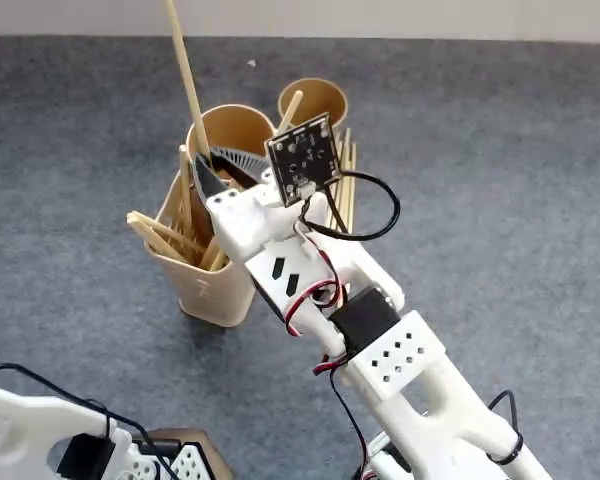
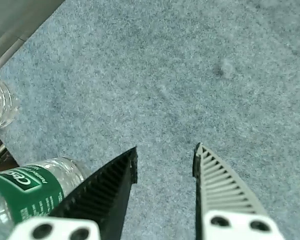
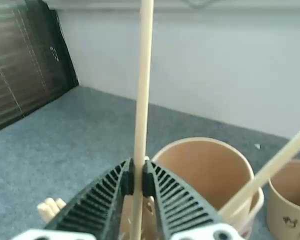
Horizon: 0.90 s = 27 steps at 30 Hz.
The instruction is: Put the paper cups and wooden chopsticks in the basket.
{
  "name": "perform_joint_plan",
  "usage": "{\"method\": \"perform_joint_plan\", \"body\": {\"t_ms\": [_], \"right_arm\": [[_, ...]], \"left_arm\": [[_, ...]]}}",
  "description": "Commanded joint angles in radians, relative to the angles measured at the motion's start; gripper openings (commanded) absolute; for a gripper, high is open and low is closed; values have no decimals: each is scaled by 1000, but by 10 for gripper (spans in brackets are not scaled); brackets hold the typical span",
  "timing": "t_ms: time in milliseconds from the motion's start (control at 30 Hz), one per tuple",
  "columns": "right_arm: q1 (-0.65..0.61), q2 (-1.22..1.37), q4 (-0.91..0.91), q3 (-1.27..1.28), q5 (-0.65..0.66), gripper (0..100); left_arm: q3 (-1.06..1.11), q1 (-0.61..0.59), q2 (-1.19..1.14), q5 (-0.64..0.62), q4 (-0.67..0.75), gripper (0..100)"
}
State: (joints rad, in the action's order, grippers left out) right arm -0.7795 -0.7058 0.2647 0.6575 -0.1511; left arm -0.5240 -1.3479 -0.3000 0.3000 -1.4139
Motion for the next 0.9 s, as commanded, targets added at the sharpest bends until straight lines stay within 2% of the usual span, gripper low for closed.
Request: {"method": "perform_joint_plan", "body": {"t_ms": [0,100,233,367,467,600,733,800,867], "right_arm": [[-2,1,-18,22,-12,10],[-2,-1,-12,41,-12,34],[-8,-1,48,10,-12,140],[-15,-1,174,-147,3,156],[-15,-1,280,-309,91,156],[18,-1,542,-588,138,156],[151,12,963,-875,135,156],[262,13,1165,-888,137,156],[338,1,1279,-808,138,156]], "left_arm": [[-4,-5,12,11,15,211],[-4,-4,12,12,17,211],[-4,-2,12,12,17,211],[-4,-2,8,12,25,211],[-10,-2,-24,12,40,211],[-12,12,-77,12,61,211],[-12,65,-107,12,60,211],[-12,137,-107,11,58,211],[-22,232,-104,5,41,211]]}}
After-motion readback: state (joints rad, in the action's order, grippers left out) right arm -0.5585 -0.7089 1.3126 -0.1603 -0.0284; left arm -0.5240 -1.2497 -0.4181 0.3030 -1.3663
